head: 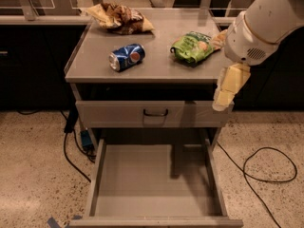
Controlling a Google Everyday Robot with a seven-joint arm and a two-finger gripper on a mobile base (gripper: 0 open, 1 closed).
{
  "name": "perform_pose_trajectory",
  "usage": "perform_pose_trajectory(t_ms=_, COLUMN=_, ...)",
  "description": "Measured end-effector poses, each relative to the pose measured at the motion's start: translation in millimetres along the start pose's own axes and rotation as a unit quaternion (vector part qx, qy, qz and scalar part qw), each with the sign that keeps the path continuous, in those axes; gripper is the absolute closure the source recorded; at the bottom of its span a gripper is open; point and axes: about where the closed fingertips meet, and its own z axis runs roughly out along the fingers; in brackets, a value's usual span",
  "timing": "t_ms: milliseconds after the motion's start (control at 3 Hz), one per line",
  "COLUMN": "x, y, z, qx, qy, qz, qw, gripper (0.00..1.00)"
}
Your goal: Place pepsi can into middle drawer
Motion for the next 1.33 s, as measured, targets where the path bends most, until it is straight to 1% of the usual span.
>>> perform_pose_trajectory(t_ms=333, x=-0.2, y=-0.2, z=0.1, qx=0.000, qy=0.000, qz=0.000, qw=1.0000, gripper=0.00)
perform_pose_trajectory(t_ms=667, x=-13.0, y=-19.0, z=8.6, qx=0.005, qy=-0.015, qz=-0.030, qw=0.9994, gripper=0.00)
perform_pose_trajectory(t_ms=1000, x=-38.7, y=-47.3, z=31.9, qx=0.000, qy=-0.042, qz=-0.075, qw=0.9963, gripper=0.00)
perform_pose_trajectory(t_ms=1333, x=-65.4, y=-71.8, z=58.6, qx=-0.010, qy=-0.072, qz=-0.109, qw=0.9914, gripper=0.00)
